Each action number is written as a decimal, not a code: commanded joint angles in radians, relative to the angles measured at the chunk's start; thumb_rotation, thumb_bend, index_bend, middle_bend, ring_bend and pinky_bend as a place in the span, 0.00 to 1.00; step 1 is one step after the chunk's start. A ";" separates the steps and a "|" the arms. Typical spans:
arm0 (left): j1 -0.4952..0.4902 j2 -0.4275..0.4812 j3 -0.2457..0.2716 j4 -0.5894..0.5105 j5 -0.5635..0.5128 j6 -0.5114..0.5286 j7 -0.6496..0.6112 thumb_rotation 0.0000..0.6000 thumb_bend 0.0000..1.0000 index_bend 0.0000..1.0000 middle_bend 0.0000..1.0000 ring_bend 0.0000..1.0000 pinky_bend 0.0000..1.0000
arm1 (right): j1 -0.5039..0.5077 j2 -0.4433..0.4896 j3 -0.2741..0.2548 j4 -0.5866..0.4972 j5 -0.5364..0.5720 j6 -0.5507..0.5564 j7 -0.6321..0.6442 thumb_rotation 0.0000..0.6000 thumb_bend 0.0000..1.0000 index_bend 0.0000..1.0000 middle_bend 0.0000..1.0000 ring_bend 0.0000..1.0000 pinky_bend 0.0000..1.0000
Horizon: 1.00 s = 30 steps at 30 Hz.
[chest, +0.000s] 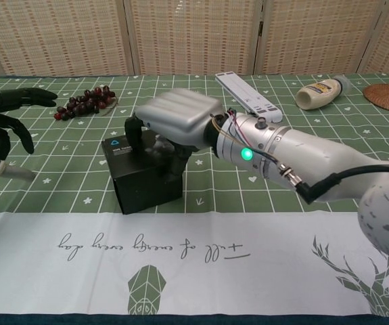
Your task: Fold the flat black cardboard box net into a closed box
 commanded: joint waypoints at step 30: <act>0.202 0.034 0.031 0.126 -0.005 0.404 0.379 1.00 0.11 0.08 0.02 0.13 0.35 | -0.553 0.688 -0.134 -0.442 -0.072 0.404 0.339 1.00 0.25 0.26 0.30 0.34 0.57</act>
